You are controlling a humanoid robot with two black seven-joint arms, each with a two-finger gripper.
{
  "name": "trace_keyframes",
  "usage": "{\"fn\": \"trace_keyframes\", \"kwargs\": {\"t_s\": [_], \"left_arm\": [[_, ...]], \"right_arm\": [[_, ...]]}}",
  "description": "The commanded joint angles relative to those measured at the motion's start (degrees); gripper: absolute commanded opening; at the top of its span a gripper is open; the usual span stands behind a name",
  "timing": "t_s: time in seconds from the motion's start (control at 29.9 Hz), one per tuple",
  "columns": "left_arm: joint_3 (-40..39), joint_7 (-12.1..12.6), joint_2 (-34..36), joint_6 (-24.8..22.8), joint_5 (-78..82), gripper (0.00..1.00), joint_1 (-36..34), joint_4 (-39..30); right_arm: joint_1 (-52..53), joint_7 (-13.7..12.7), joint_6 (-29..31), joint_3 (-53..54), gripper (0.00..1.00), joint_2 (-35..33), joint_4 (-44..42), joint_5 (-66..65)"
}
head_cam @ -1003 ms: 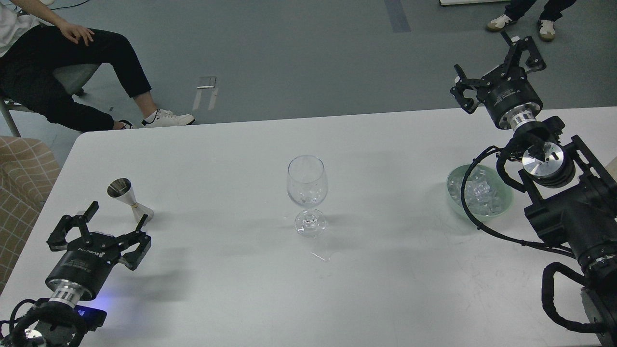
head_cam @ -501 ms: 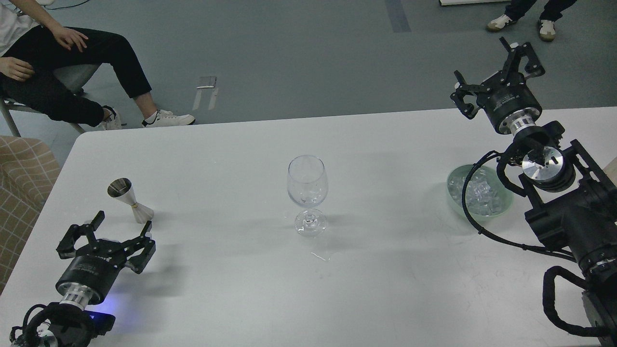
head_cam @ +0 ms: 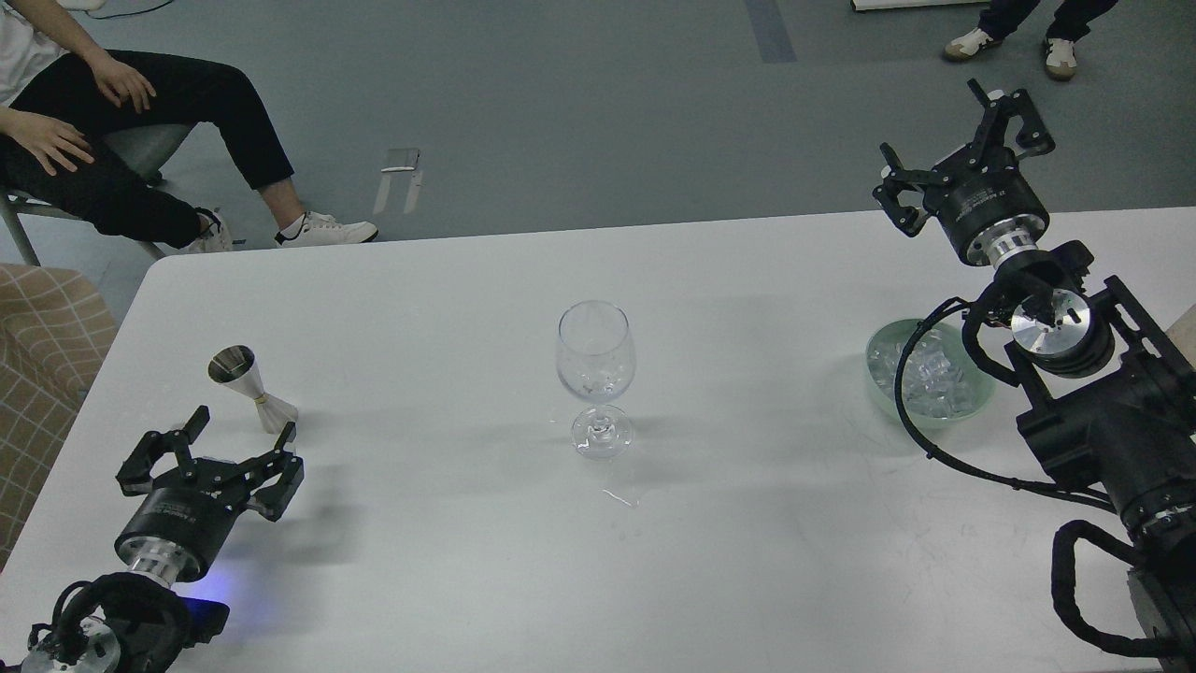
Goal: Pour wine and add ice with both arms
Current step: 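Move the left gripper around the metal cup's base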
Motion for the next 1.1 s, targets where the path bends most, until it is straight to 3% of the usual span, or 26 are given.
{"fn": "trace_keyframes", "kwargs": {"t_s": [0.0, 0.47, 1.07], "left_arm": [[0.00, -0.58, 0.27, 3.47, 0.01, 0.93, -0.87, -0.36], [-0.62, -0.23, 2.20, 15.51, 0.09, 0.92, -4.38, -2.03], [-0.53, -0.31, 1.76, 19.74, 0.71, 0.92, -8.60, -0.89]], "right_arm": [[-0.01, 0.02, 0.01, -0.04, 1.00, -0.04, 0.00, 0.00], [-0.09, 0.02, 0.01, 0.05, 1.00, -0.30, -0.09, 0.00], [-1.24, 0.02, 0.09, 0.23, 1.00, -0.12, -0.09, 0.00]]}}
